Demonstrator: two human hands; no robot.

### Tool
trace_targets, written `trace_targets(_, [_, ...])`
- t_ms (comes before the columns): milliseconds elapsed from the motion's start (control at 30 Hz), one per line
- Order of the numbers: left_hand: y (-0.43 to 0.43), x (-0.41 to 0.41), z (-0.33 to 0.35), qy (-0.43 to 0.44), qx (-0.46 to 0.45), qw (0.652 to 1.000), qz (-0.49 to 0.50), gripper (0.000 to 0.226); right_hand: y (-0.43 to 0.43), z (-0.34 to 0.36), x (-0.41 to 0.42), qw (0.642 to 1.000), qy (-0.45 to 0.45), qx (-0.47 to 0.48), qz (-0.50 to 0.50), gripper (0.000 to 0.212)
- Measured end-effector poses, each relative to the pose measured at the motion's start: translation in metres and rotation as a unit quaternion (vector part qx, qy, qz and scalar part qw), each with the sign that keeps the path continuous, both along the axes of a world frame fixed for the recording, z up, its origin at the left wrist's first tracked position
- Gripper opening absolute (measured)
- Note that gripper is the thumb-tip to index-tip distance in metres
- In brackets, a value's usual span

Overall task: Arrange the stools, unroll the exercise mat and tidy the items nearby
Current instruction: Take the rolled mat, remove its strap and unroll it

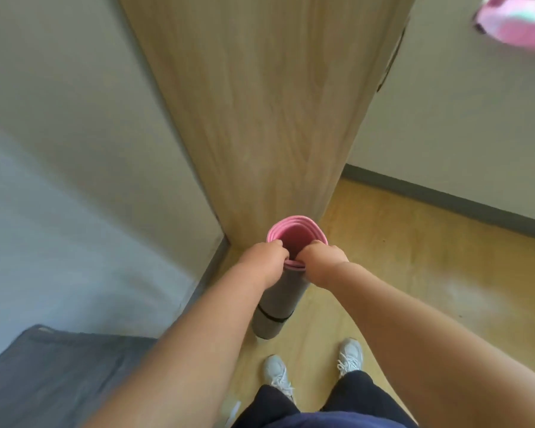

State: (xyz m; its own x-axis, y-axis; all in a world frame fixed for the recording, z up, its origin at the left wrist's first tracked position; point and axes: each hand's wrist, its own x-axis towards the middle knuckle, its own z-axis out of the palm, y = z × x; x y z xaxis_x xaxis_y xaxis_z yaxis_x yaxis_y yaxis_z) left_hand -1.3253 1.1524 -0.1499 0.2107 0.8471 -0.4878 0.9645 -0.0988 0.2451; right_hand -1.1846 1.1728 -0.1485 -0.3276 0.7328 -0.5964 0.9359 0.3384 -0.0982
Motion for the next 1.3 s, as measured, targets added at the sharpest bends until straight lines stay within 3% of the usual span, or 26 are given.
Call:
trace_targets(233, [0.015, 0.114, 0.014, -0.008, 0.003, 0.994, -0.112, 0.009, -0.014, 0.018, 0.116, 0.992, -0.005, -0.012, -0.127, 0.025])
trace_targets(433, [0.012, 0.302, 0.031, -0.018, 0.043, 0.962, -0.269, 0.02, -0.06, 0.024, 0.296, 0.977, -0.028, 0.049, -0.203, 0.029])
trace_targets(667, [0.009, 0.483, 0.051, -0.004, 0.078, 0.927, -0.368, 0.02, -0.094, 0.036, 0.466, 0.95, -0.01, 0.105, -0.294, 0.023])
trace_targets(1033, [0.02, 0.718, 0.08, 0.003, 0.092, 0.881, -0.465, 0.03, -0.118, 0.049, 0.656, 0.878, -0.058, 0.179, -0.44, 0.021])
trace_targets(1300, [0.058, 0.876, 0.076, 0.025, 0.089, 0.804, -0.587, 0.03, -0.09, 0.044, 0.788, 0.814, -0.083, 0.122, -0.561, 0.013])
